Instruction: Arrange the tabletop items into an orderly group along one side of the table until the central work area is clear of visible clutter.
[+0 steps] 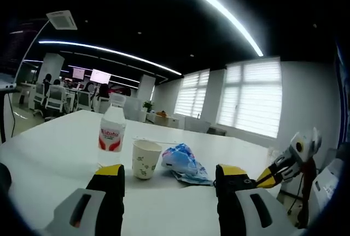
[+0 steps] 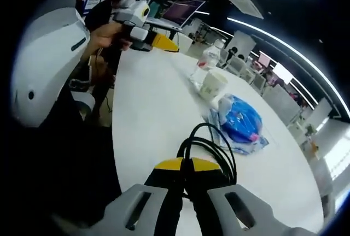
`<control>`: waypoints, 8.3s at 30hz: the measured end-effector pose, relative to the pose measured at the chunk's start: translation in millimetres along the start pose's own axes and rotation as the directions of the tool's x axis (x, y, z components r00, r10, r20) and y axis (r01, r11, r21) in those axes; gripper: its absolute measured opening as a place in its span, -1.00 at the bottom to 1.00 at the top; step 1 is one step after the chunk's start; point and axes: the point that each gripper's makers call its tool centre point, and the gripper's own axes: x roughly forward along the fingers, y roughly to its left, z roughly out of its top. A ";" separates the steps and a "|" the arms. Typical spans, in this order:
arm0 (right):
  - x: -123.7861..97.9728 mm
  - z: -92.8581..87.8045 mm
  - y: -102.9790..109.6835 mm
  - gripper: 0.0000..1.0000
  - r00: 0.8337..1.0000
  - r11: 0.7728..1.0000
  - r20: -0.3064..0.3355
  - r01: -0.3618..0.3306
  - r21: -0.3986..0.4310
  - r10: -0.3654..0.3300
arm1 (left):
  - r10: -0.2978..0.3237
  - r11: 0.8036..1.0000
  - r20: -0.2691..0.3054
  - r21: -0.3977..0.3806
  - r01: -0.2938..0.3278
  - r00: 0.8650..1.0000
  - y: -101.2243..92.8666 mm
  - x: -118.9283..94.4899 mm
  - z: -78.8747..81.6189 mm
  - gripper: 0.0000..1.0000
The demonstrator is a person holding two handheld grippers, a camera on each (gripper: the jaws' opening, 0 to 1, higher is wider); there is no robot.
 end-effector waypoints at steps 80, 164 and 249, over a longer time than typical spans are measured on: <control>-7.6 1.5 -31.9 -0.09 0.982 0.955 0.115 0.111 0.276 -0.148 | -0.009 0.998 -0.026 -0.055 0.008 1.000 -8.9 0.1 -6.6 0.42; 3.1 17.1 -141.1 -0.05 0.922 0.910 0.211 0.243 0.337 -0.325 | -0.087 0.996 -0.090 0.000 0.087 0.992 -50.0 39.0 -5.8 0.27; 56.7 5.3 -173.4 -0.06 0.922 0.885 0.220 0.205 0.418 -0.318 | -0.094 0.995 -0.219 0.025 0.101 0.971 -69.3 114.0 -48.9 0.12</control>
